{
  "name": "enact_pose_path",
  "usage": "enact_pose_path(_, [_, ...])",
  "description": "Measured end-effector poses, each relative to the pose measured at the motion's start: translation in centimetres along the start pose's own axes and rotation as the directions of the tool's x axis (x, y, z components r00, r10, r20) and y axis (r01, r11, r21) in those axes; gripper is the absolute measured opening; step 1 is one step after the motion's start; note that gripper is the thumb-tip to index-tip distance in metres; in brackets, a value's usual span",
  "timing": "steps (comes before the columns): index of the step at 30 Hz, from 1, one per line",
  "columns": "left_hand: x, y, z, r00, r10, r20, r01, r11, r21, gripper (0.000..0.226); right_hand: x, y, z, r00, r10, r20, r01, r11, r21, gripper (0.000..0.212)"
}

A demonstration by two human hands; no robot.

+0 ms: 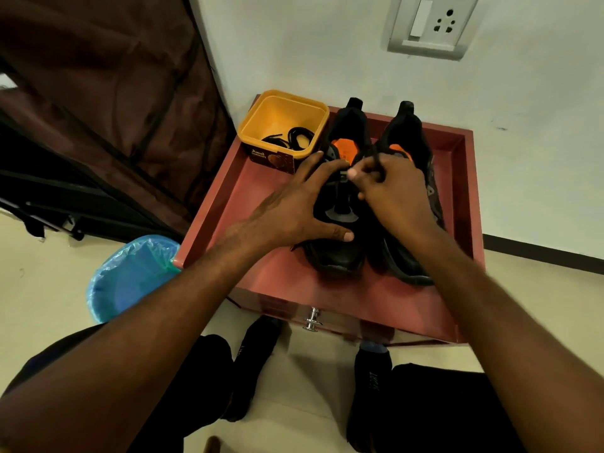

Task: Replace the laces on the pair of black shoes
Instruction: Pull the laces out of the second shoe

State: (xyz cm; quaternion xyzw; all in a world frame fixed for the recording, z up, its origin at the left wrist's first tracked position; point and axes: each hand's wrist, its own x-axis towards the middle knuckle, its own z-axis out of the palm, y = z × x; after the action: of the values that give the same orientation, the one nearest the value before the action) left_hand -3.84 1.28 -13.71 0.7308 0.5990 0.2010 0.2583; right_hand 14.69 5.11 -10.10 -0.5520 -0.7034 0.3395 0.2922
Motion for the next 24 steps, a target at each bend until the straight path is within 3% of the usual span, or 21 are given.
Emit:
enact_pose_path(2, [0.1,0.0,0.2,1.000,-0.008,-0.009,0.008,1.000,0.005,0.120,-0.4,0.0,0.7,0.992,-0.128,0.000,0.125,0.970,-0.209,0.019])
enact_pose_path(7, [0.1,0.0,0.3,1.000,-0.013,-0.025,0.013,1.000,0.004,0.117,0.3,1.3,1.6,0.988,-0.140,-0.064,0.106,0.920,-0.378,0.024])
enact_pose_path(12, [0.0,0.1,0.3,1.000,-0.003,-0.028,0.003,1.000,0.004,0.117,0.6,1.3,1.2,0.980,-0.195,0.049,0.194,0.857,-0.477,0.019])
enact_pose_path(14, [0.1,0.1,0.3,1.000,-0.005,-0.029,0.005,1.000,0.005,0.117,0.1,0.6,1.4,0.984,-0.138,0.113,0.169,0.927,-0.335,0.016])
enact_pose_path(16, [0.1,0.2,0.2,1.000,-0.013,-0.026,0.013,1.000,0.007,0.117,-0.2,-0.1,1.4,0.991,0.023,0.132,-0.028,0.999,0.031,0.021])
enact_pose_path(17, [0.1,0.1,0.1,1.000,-0.016,-0.023,0.016,1.000,0.004,0.118,-0.1,-0.5,1.1,0.983,0.111,0.144,-0.143,0.961,0.235,0.026])
enact_pose_path(19, [0.1,-0.1,-0.1,1.000,-0.021,-0.014,0.021,1.000,-0.005,0.120,0.0,-1.0,-0.1,0.958,0.197,0.206,-0.279,0.799,0.533,0.036])
enact_pose_path(22, [0.1,-0.2,-0.2,1.000,-0.016,-0.004,0.016,1.000,-0.017,0.119,-0.1,-0.9,-1.2,0.931,0.229,0.285,-0.355,0.389,0.850,0.038])
enact_pose_path(23, [0.1,-0.2,-0.2,1.000,-0.016,-0.002,0.016,1.000,-0.018,0.118,-0.1,-0.7,-1.1,0.923,0.266,0.278,-0.359,0.333,0.872,0.036])
enact_pose_path(24, [0.2,-0.2,-0.1,1.000,-0.016,-0.002,0.016,1.000,-0.016,0.118,0.0,-0.7,-0.8,0.919,0.303,0.253,-0.360,0.380,0.852,0.034])
